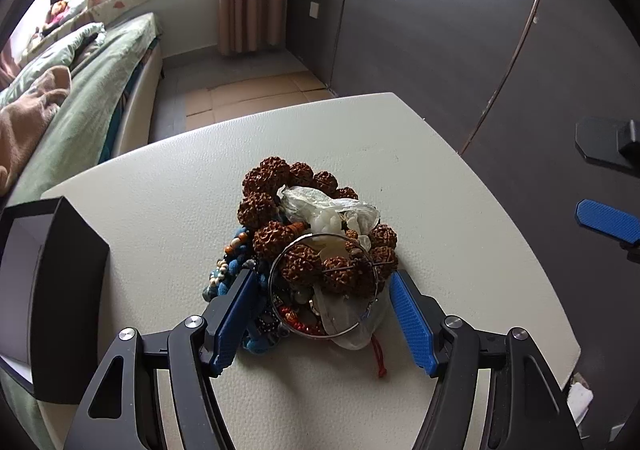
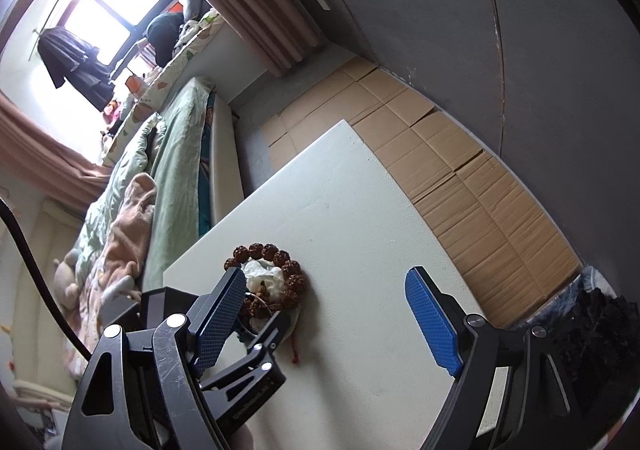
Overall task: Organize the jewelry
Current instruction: 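Lower the left tool onto the brown bead bracelet and close it, then lift the brown bead bracelet off the pile with the left tool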
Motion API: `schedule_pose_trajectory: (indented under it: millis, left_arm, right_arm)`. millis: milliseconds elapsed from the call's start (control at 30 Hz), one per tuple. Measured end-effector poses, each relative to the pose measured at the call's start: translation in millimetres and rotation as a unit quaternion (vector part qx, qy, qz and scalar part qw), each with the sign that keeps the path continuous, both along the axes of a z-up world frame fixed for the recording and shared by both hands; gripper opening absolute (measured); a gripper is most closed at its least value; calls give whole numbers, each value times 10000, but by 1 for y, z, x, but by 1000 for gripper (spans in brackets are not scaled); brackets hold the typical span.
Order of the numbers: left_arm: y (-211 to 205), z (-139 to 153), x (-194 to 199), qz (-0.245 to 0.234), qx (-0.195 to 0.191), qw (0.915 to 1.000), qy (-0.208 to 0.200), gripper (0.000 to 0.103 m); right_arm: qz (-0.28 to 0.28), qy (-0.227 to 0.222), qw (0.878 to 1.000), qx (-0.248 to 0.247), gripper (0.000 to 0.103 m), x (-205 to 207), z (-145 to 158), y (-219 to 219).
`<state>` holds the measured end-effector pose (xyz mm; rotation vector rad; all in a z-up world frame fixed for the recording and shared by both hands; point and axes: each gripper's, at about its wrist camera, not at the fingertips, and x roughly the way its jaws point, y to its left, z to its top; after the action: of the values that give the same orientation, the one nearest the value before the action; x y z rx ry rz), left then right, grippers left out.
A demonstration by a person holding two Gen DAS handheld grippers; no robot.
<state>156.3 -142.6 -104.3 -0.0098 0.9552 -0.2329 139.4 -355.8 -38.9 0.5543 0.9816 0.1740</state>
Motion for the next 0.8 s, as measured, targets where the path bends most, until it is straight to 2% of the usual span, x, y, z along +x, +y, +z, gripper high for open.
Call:
schedule_pose_trajectory:
  millis: [33, 100, 367, 400, 433, 467, 567, 633, 800]
  left_arm:
    - [-2, -1, 0, -31, 86, 10000, 6, 58]
    - [0, 1, 1, -63, 35, 10000, -3, 53]
    - [16, 20, -6, 52, -351, 9993, -90, 52]
    - [20, 23, -8, 59, -428, 9990, -101, 49]
    - [22, 24, -8, 49, -497, 9987, -84, 38]
    - [23, 25, -8, 45, -528, 9986, -62, 34]
    - [30, 28, -11, 59, -659, 9978, -41, 33]
    - [35, 31, -13, 101, -667, 9977, -84, 25]
    - [45, 33, -13, 213, -748, 9970, -9, 24]
  right_arm:
    - [8, -4, 10000, -3, 83, 1, 0, 2]
    - [18, -8, 10000, -8, 83, 3, 0, 4]
    - [116, 57, 9998, -140, 83, 5, -5, 17]
    - [122, 68, 9998, -153, 83, 5, -6, 18]
    - [119, 82, 9998, -160, 83, 5, -7, 19]
    - [100, 98, 9998, -146, 83, 6, -8, 21]
    - [70, 163, 9998, -52, 83, 7, -13, 21]
    - [103, 235, 9997, -29, 82, 8, -17, 25]
    - [199, 348, 9992, -51, 82, 8, -25, 37]
